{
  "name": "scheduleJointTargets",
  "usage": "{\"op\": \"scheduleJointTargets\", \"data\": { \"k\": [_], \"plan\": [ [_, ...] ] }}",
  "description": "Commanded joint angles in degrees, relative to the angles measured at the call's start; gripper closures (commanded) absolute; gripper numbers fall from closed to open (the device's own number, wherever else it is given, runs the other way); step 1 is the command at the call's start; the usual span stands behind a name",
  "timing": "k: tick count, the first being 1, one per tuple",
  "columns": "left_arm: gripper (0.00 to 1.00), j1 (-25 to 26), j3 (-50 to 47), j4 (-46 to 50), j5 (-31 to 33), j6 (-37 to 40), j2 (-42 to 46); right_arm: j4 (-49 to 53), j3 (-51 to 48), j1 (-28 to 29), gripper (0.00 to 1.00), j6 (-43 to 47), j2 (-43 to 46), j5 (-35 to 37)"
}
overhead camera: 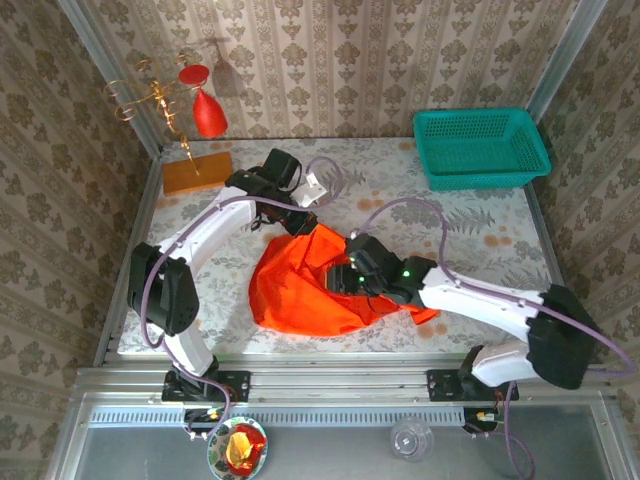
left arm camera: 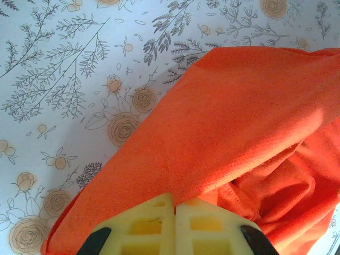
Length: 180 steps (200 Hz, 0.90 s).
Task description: Fold the inside-out t-shirt
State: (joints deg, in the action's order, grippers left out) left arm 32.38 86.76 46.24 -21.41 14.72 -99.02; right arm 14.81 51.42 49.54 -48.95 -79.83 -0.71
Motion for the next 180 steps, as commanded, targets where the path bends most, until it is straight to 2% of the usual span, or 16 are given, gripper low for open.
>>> {"op": "scheduleJointTargets", "data": {
  "k": [1,43,84,106,154,163,180],
  "plan": [
    [1.0,0.0,-0.2,-0.4,-1.4,-1.9,-0.1,-4.0,3.6,-0.8,0.54,-5.4,-6.7,2.9],
    [1.0,-0.2,0.2,0.0,-0.7,-1.6,-0.8,-7.9,6.7,-2.7,0.55,-7.6,-16.3,1.8],
    [1.0,-0.4,-0.2,-0.2,-0.7,-1.4,-1.0,-12.8,6.9,-3.9,0.56,-8.8,-20.3,-1.6],
    [1.0,-0.6,-0.3,-0.5,-0.8,-1.8,-1.2,-18.6,5.3,-4.3,0.67,-10.0,-20.5,-4.7],
    [1.0,-1.8,-0.1,-1.6,-0.5,-3.1,-2.2,-16.4,4.0,-4.2,0.97,-9.2,-13.2,-4.6],
    [1.0,-2.2,-0.1,-1.8,-0.3,-3.4,-2.5,-14.6,4.0,-4.1,1.0,-8.6,-10.6,-4.2],
    [1.0,-3.1,-0.2,-2.3,0.2,-4.4,-2.8,-10.2,3.9,-4.0,1.0,-7.3,-5.1,-3.3]
  ]
}}
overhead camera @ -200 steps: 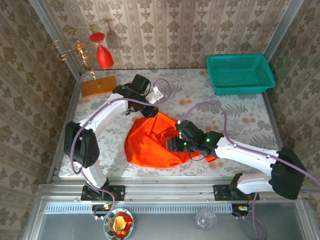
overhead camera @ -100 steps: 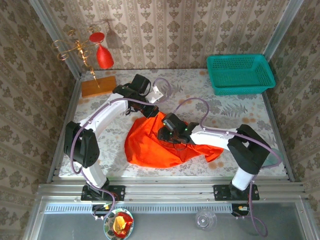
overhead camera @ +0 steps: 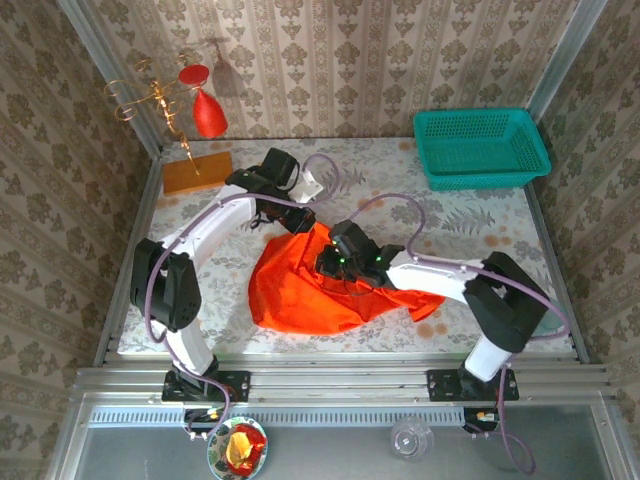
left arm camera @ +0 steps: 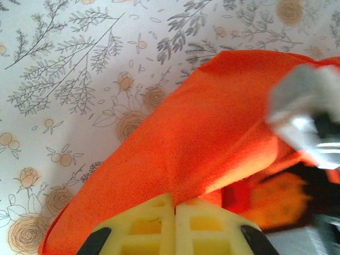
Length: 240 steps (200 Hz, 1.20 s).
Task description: Fold the inside-out t-shirt
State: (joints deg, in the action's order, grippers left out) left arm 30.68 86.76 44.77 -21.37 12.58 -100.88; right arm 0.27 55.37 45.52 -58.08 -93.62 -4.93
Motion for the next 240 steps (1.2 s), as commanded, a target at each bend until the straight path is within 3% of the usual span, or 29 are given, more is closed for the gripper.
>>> {"op": "scheduleJointTargets", "data": {
  "k": [1,60,85,101,124,164,197,219,240],
  "plan": [
    [1.0,-1.4,-0.2,-0.9,0.2,-2.3,-1.0,4.6,-0.1,0.1,1.0,1.9,9.1,1.0],
    [0.97,-4.1,-3.0,-4.8,-0.4,-7.0,0.2,25.2,2.8,-0.7,1.0,6.9,30.2,9.8],
    [0.96,-7.9,-7.6,-9.8,-2.5,-10.4,4.0,34.4,2.8,-3.6,1.0,7.9,37.7,14.6],
    [0.8,-9.2,-10.9,-12.7,-3.8,-12.3,6.7,37.7,0.1,-7.4,1.0,7.9,41.5,16.6],
    [0.69,-9.6,-15.3,-14.5,-4.8,-13.4,11.4,41.7,-5.4,-13.8,1.0,8.9,43.6,18.4],
    [0.59,-9.7,-26.6,-14.0,1.2,-17.3,21.9,43.6,-12.7,-21.1,1.0,11.8,44.8,21.9],
    [0.52,-9.7,-38.8,-13.8,5.9,-24.3,33.3,41.9,-14.9,-22.6,1.0,12.1,44.7,20.0],
    [0.45,-9.7,-46.3,-13.4,5.5,-29.6,40.8,41.2,-15.6,-22.7,1.0,12.0,44.3,18.8],
    [0.42,-8.0,-51.8,-11.9,6.2,-39.5,45.6,41.1,-15.8,-22.7,1.0,12.1,43.6,18.0]
  ]
}}
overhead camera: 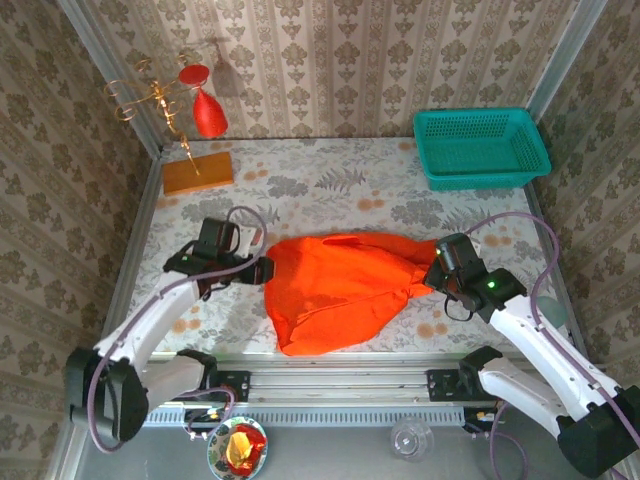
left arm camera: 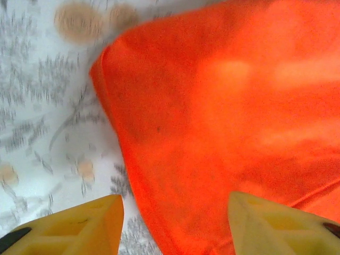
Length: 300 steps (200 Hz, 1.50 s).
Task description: Fold the inside-out t-shirt
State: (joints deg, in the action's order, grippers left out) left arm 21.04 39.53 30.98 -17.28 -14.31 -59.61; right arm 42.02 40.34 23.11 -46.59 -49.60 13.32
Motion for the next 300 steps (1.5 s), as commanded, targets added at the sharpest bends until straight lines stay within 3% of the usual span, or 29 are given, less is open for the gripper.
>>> {"op": "scheduleJointTargets", "data": {
  "k": [1,17,35,67,120,160,188,195,229,253,300],
  "plan": [
    [0.42,1.9,-4.7,1.8,2.1,-13.0,4.5,-0.6,-0.8,-0.3,1.0,0.6,-0.4,-0.2],
    [0.4,4.5,-8.2,0.4,-1.8,-19.6,6.6,-0.6,-0.7,-0.3,1.0,0.6,-0.4,-0.5],
    [0.38,7.0,-10.4,4.5,1.4,-27.6,7.7,-0.6,-0.6,-0.2,1.0,0.3,-0.2,-0.7],
    [0.39,7.2,-16.9,-0.5,-3.6,-32.0,9.2,-1.0,0.1,-0.3,1.0,0.3,-0.5,-1.1],
    [0.52,8.7,-21.3,-7.6,-5.9,-35.7,8.8,-1.1,2.2,-0.3,1.0,0.5,-1.4,-2.5],
    [0.74,8.7,-22.6,-13.7,-6.6,-36.4,7.2,-1.1,3.5,-0.1,1.0,0.5,-1.7,-3.7],
    [0.95,8.5,-20.6,-14.3,-4.7,-34.9,7.9,-0.4,5.0,-0.2,1.0,0.8,-1.3,-4.7],
    [1.0,8.2,-19.1,-13.3,-3.2,-33.8,8.7,-0.2,5.9,-0.1,1.0,1.0,-1.3,-4.9],
    [1.0,5.5,-7.7,-12.2,0.4,-26.0,12.9,3.1,15.7,-0.2,1.0,5.1,-3.0,-4.0],
    [1.0,-2.4,5.0,-10.8,-3.7,-18.7,11.6,5.8,26.6,-0.1,1.0,9.3,-5.5,-3.2],
    [1.0,-16.8,48.6,4.9,-16.4,-2.9,-0.5,5.1,45.6,-0.1,1.0,12.2,-10.9,-9.8]
  ]
}}
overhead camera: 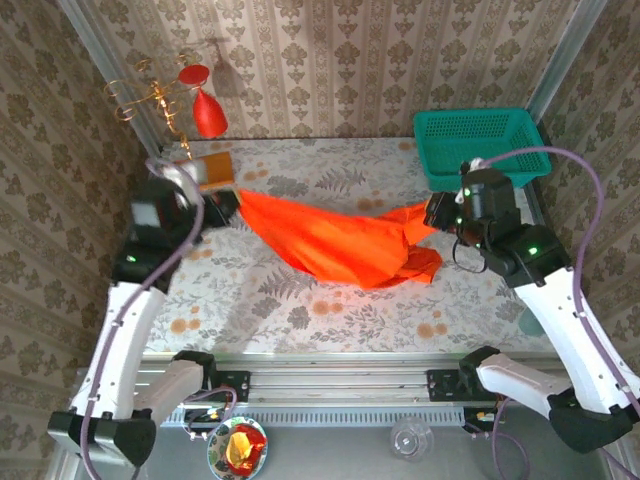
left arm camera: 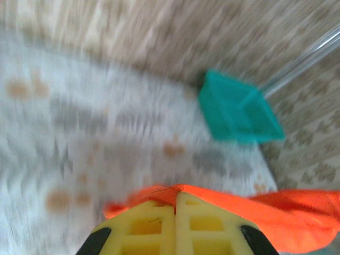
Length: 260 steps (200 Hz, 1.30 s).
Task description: Fold the inside-out t-shirt
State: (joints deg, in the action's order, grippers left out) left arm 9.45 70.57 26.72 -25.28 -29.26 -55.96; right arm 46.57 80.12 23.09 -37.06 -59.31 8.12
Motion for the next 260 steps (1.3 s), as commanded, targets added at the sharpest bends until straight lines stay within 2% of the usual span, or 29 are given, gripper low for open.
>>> {"op": "scheduleJointTargets", "data": {
  "k": [1,15,30,57,78,90,106,133,153,170,205,239,260],
  "plan": [
    [1.0,-5.4,18.5,9.5,-8.7,12.2,-4.5,0.5,6.0,-0.1,1.0,2.7,-1.2,-4.8],
    [1.0,-8.4,28.1,12.7,-13.5,12.8,-8.7,0.8,10.2,-0.1,1.0,3.4,-1.9,-5.5],
    [1.0,-8.7,30.3,10.8,-18.1,11.1,-11.3,4.5,18.4,-0.2,1.0,7.0,-3.6,-0.9],
    [1.0,-7.6,16.8,-2.5,-24.1,2.3,-10.8,16.7,46.1,-0.3,1.0,15.9,-12.0,11.0],
    [1.0,-6.4,8.5,-9.0,-24.1,-0.8,-9.3,25.2,70.8,-0.2,1.0,19.2,-21.5,14.5],
    [1.0,-6.1,7.1,-10.6,-24.0,-1.7,-8.9,26.9,77.2,-0.2,1.0,19.0,-24.4,15.3],
    [1.0,-7.0,11.1,-8.9,-24.2,-0.6,-9.3,23.2,70.1,-0.2,1.0,17.1,-22.6,13.3],
    [1.0,-11.9,31.1,0.8,-23.4,3.3,-12.5,8.2,40.6,-0.2,1.0,10.5,-13.8,4.7],
    [1.0,-13.0,39.4,5.7,-21.6,5.5,-14.8,2.0,29.3,-0.2,1.0,6.8,-11.1,1.2],
    [1.0,-12.8,34.9,5.9,-22.3,5.4,-14.9,2.2,28.6,-0.3,1.0,7.5,-10.7,2.9],
    [1.0,-12.7,22.8,3.3,-22.1,5.3,-11.9,6.0,35.1,-0.3,1.0,11.7,-10.6,8.6],
    [1.0,-13.2,22.4,3.9,-20.4,6.2,-11.3,8.6,35.7,-0.3,1.0,11.8,-11.3,5.3],
    [1.0,-13.1,19.0,5.2,-21.0,7.3,-10.6,10.2,29.8,-0.2,1.0,10.5,-9.5,1.7]
  ]
}}
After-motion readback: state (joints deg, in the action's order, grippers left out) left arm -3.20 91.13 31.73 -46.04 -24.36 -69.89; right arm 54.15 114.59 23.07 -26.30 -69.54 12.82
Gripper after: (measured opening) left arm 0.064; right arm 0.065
